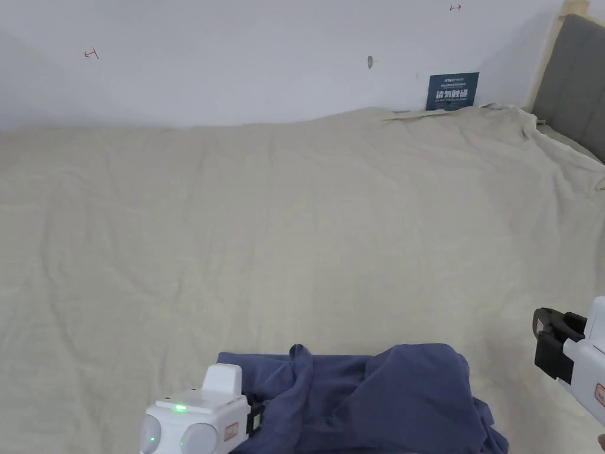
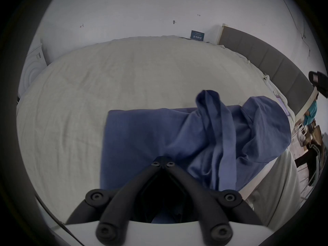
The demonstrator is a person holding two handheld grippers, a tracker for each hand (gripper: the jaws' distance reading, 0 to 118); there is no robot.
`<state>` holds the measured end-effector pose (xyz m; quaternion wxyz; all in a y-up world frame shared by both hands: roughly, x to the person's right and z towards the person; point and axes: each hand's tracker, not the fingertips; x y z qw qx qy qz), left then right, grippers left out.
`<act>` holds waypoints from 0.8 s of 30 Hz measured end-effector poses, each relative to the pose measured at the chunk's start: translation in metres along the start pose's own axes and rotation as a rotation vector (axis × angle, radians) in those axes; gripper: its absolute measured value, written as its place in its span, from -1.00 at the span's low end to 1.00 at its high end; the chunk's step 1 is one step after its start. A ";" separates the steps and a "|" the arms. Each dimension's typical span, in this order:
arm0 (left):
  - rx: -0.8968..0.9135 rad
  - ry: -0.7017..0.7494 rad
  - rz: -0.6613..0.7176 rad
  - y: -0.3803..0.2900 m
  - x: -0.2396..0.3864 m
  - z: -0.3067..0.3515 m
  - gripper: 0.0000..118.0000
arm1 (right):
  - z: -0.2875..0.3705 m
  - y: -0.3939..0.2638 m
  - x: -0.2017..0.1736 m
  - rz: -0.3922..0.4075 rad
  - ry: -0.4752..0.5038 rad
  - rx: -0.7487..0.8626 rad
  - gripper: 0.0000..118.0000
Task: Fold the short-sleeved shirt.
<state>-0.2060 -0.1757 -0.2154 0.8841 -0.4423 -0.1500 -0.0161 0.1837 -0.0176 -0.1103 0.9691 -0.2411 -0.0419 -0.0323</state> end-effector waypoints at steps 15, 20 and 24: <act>0.020 -0.098 -0.043 0.010 0.078 -0.014 -1.00 | 0.004 -0.003 0.016 -0.023 -0.027 -0.006 -1.00; 0.010 -0.147 -0.054 0.014 0.097 -0.020 -1.00 | 0.005 -0.004 0.020 -0.031 -0.038 -0.007 -1.00; 0.005 -0.148 -0.056 0.018 0.094 -0.018 -1.00 | 0.007 -0.005 0.022 -0.033 -0.044 -0.007 -1.00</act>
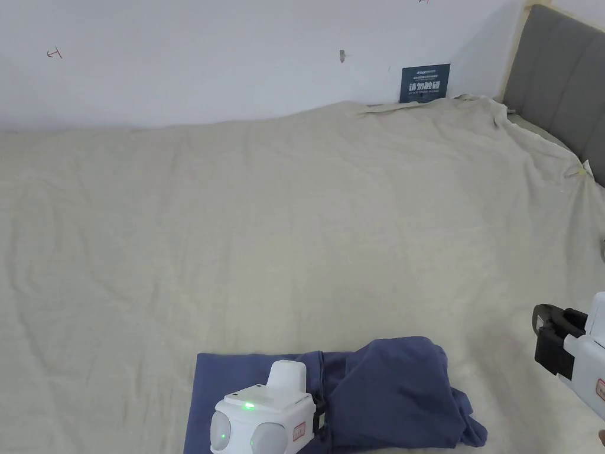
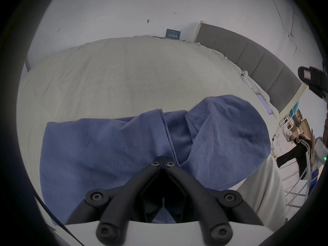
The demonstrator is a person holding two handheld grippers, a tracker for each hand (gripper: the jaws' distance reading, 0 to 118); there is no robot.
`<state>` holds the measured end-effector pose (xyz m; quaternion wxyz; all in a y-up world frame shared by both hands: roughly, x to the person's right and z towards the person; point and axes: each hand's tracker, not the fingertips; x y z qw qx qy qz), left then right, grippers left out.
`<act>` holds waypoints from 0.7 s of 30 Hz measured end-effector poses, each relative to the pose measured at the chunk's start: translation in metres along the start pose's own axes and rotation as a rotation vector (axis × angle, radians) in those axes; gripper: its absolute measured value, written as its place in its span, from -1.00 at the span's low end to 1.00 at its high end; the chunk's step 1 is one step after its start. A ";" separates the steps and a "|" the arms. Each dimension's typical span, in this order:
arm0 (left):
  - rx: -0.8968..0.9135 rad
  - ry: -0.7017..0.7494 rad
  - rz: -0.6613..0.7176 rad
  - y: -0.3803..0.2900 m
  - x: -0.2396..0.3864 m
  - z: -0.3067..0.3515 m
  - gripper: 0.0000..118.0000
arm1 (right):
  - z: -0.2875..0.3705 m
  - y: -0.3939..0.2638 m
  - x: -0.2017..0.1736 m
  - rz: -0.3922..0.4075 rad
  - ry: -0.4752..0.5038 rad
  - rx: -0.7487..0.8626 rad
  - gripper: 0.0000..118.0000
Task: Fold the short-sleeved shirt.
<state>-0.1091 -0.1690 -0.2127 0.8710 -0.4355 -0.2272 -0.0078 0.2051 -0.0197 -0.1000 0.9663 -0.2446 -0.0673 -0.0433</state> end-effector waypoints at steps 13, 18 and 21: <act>0.013 -0.118 0.158 0.054 -0.098 0.089 -1.00 | -0.003 0.009 -0.008 0.013 0.011 0.008 -1.00; -0.033 -0.127 0.275 0.054 -0.156 0.102 -0.07 | -0.007 0.010 -0.015 0.022 0.020 0.006 -1.00; -0.077 -0.132 0.312 0.046 -0.179 0.095 0.55 | -0.009 0.010 -0.020 0.028 0.027 0.000 -1.00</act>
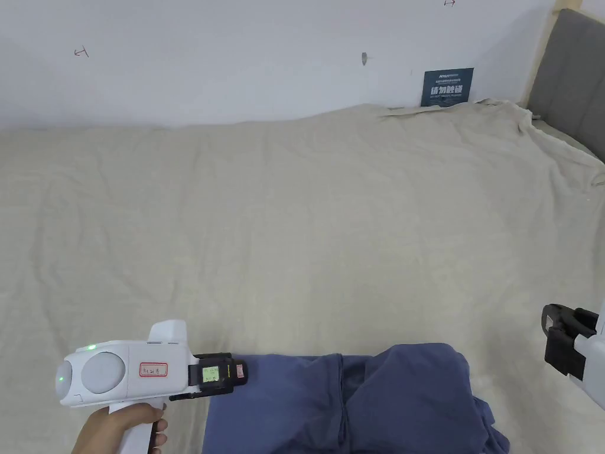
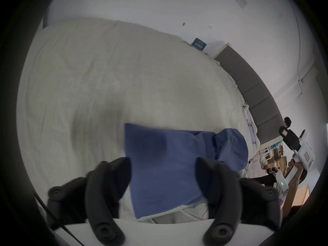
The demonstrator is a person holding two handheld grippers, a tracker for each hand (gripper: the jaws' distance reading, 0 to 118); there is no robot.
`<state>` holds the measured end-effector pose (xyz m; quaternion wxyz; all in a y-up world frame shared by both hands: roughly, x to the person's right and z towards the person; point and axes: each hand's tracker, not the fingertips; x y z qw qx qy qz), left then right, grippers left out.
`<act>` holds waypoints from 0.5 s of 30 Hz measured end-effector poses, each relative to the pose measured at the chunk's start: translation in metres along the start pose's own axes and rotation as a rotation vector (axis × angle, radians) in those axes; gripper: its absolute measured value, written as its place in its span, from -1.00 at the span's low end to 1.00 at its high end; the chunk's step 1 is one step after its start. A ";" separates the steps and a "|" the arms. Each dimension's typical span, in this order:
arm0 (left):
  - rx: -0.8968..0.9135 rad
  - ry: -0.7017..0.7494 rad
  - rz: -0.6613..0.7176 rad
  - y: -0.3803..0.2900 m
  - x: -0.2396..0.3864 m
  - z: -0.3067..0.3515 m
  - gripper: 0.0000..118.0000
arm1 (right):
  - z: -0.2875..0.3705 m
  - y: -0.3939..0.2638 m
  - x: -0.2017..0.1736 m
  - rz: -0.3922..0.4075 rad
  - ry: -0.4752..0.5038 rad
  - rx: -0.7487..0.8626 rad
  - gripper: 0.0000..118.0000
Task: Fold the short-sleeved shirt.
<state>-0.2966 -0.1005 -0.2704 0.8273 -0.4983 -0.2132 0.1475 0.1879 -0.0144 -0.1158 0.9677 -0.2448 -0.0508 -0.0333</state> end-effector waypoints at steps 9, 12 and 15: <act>-0.067 -0.029 0.089 -0.014 -0.036 -0.040 0.58 | -0.002 -0.002 -0.006 0.017 0.006 -0.022 -1.00; -0.097 -0.049 0.079 -0.018 -0.038 -0.055 0.36 | -0.001 -0.003 -0.004 0.015 -0.002 -0.024 -1.00; -0.088 -0.021 0.012 -0.022 -0.033 -0.058 0.18 | 0.000 -0.004 0.000 0.010 -0.009 -0.026 -1.00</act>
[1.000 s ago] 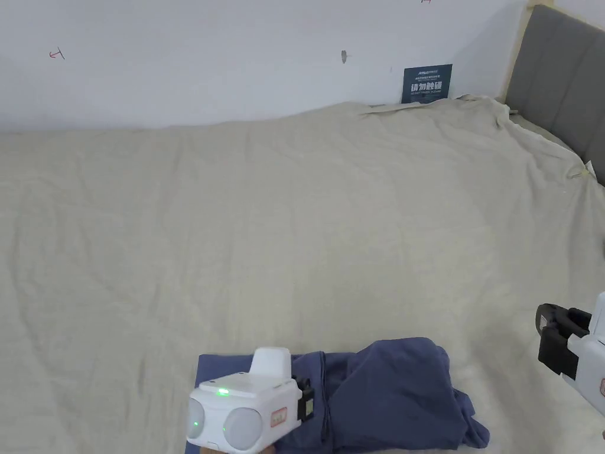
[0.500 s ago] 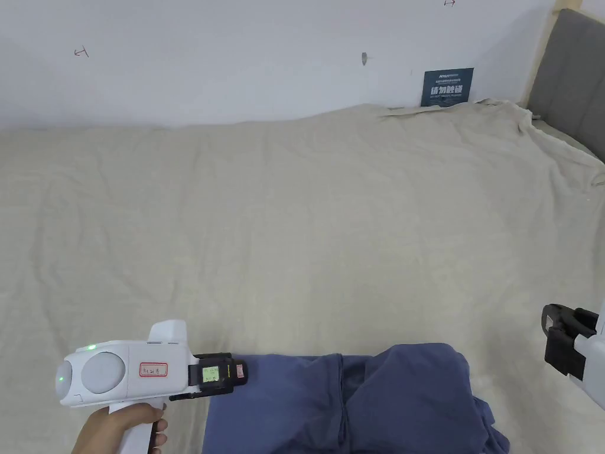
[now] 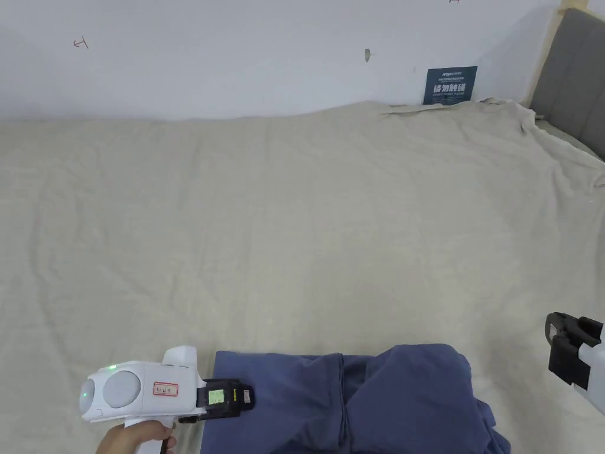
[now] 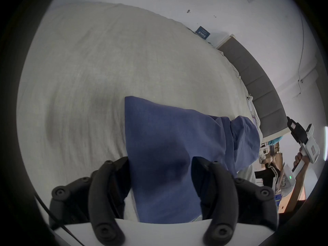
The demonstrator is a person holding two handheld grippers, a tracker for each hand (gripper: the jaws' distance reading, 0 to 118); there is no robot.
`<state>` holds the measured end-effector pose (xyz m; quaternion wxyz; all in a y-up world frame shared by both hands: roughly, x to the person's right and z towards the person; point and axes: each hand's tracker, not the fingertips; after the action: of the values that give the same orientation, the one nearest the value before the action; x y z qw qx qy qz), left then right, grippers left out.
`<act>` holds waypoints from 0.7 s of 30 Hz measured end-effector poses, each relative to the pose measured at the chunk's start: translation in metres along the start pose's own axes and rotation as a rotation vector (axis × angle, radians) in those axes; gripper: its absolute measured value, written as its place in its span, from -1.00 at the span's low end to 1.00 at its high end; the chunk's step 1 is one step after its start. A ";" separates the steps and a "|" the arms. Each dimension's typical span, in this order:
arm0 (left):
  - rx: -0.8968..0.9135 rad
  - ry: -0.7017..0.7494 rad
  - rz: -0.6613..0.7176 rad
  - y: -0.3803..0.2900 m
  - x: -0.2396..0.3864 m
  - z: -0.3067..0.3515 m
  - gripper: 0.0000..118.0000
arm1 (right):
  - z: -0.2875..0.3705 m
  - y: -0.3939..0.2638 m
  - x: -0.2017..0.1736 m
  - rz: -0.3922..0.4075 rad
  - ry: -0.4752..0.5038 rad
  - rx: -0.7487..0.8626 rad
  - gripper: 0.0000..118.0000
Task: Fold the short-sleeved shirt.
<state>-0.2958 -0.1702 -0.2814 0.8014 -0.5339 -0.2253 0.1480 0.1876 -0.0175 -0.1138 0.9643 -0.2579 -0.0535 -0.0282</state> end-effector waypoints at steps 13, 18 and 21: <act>0.054 0.029 -0.060 -0.005 0.015 0.010 -0.83 | 0.000 -0.002 0.005 -0.012 -0.013 -0.005 -1.00; 0.094 0.034 -0.045 0.002 0.015 0.042 -0.83 | -0.002 0.003 0.004 -0.009 -0.002 0.002 -1.00; 0.130 0.091 -0.025 0.004 0.008 0.067 -0.83 | -0.003 0.006 0.003 -0.009 0.008 0.010 -1.00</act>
<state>-0.3239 -0.1114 -0.2617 0.8455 -0.4843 -0.1852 0.1278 0.1911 -0.0138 -0.1188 0.9656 -0.2526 -0.0511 -0.0330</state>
